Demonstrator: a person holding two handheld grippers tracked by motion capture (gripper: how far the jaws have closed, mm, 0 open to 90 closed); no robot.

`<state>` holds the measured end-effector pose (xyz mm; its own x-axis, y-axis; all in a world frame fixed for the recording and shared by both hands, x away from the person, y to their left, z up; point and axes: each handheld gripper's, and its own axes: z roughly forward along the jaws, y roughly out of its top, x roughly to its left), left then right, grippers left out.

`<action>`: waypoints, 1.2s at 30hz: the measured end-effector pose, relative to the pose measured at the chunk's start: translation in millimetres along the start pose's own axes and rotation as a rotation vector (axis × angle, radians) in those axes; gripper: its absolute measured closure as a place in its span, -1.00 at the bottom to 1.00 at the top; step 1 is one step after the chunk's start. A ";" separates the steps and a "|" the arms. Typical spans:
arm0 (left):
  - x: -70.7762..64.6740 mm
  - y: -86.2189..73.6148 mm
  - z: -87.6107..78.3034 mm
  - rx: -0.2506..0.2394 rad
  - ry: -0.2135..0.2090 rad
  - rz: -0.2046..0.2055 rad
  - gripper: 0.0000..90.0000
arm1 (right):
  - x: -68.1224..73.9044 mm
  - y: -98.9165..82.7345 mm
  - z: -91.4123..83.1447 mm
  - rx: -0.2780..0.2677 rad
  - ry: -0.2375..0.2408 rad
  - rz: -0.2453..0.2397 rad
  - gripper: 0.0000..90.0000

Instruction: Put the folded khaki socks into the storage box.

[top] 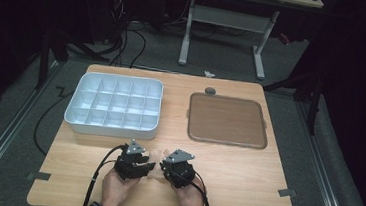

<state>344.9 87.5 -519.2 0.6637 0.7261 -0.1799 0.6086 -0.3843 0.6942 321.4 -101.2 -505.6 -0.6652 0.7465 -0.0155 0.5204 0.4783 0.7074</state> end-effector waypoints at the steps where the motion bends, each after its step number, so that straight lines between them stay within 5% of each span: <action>1: -0.1 -0.4 0.3 0.000 0.008 0.006 0.34 | -0.9 -1.3 0.4 0.004 -0.012 -0.006 0.86; 13: 2.6 -3.8 2.6 0.006 0.028 0.014 0.29 | -10.2 -14.2 -2.2 0.030 -0.081 0.000 0.80; 27: 5.4 -2.6 3.9 0.004 0.030 0.008 0.22 | -11.8 -23.3 0.1 0.006 -0.071 0.003 0.78; 36: 10.3 -0.7 1.7 -0.003 0.008 -0.048 0.09 | -11.5 -22.7 -5.6 -0.031 -0.043 0.029 0.63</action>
<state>352.1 94.3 -522.7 0.6303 0.7483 -0.2070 0.6381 -0.3474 0.6871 314.3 -123.3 -517.6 -0.6260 0.7794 -0.0248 0.5220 0.4425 0.7292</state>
